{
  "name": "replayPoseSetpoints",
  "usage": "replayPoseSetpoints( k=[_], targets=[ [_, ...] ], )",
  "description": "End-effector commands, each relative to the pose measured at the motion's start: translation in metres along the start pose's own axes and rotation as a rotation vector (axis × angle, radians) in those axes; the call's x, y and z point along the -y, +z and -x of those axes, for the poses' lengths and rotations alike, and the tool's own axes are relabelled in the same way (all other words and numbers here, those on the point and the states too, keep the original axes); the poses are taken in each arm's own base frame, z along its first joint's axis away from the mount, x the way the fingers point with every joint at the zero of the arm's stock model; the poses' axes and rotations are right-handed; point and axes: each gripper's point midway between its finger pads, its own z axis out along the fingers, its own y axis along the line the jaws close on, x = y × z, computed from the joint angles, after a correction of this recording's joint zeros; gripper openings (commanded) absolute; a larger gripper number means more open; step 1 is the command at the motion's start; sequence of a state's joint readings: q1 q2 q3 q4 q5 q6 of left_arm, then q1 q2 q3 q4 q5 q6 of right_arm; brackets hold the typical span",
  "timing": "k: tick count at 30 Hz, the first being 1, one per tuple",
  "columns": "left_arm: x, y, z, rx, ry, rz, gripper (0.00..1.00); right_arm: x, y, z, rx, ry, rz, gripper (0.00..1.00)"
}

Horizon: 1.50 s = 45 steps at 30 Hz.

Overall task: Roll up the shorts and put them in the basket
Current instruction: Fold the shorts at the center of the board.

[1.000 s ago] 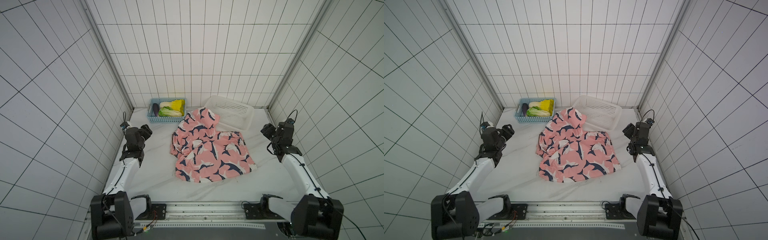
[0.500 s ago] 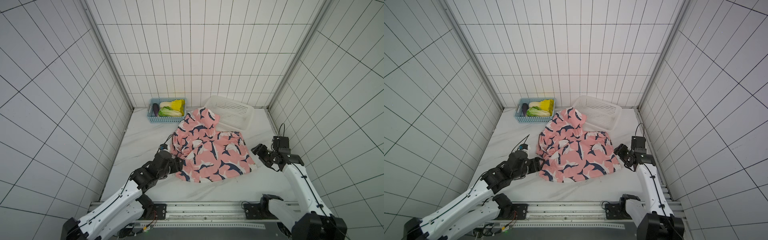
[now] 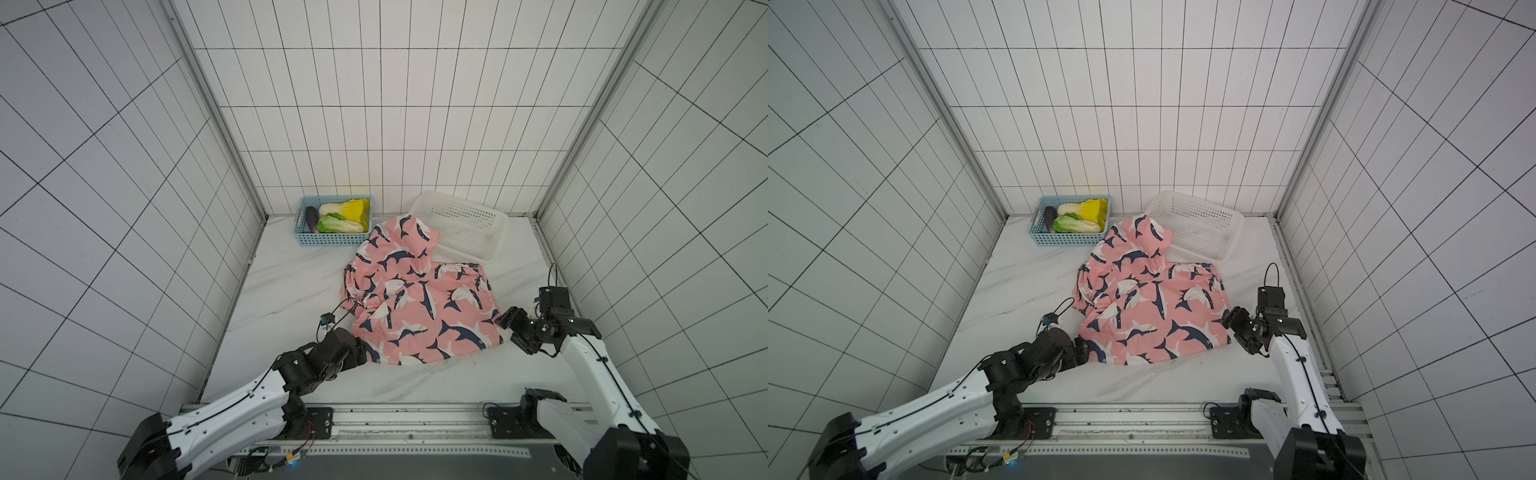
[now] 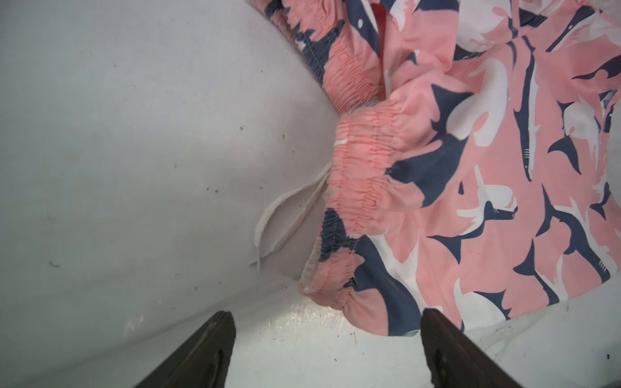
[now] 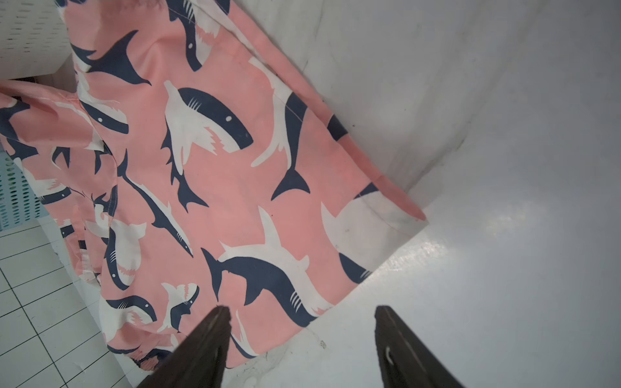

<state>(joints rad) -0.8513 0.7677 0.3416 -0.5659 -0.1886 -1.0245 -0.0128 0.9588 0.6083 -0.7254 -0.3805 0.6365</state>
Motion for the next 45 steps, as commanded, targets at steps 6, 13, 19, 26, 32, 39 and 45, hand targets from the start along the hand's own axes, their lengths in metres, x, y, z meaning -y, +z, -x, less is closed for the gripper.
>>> replayPoseSetpoints(
  k=[6,13,19,26,32,39,45],
  targets=[
    [0.027,0.012,0.023,0.102,0.079,-0.059,0.98,0.026,0.012,-0.016,-0.052,0.065,-0.099,0.72],
    [0.035,0.025,0.020,0.082,0.139,-0.070,0.93,0.032,0.025,-0.014,-0.057,0.103,-0.101,0.73],
    [0.048,0.029,0.014,0.044,0.198,-0.114,0.74,0.028,0.037,-0.012,-0.092,0.129,-0.082,0.69],
    [0.046,0.021,0.011,0.046,0.212,-0.144,0.35,0.036,0.049,-0.003,-0.063,0.148,-0.113,0.53],
    [0.051,-0.002,0.034,0.139,0.240,-0.142,0.17,0.045,0.052,0.017,-0.020,0.148,-0.184,0.65],
    [0.050,-0.001,0.032,0.122,0.259,-0.125,0.49,0.047,0.054,0.032,0.002,0.156,-0.207,0.62],
    [0.047,0.015,0.017,0.072,0.247,-0.139,0.80,0.044,0.055,0.032,-0.009,0.146,-0.189,0.59]
  ],
)
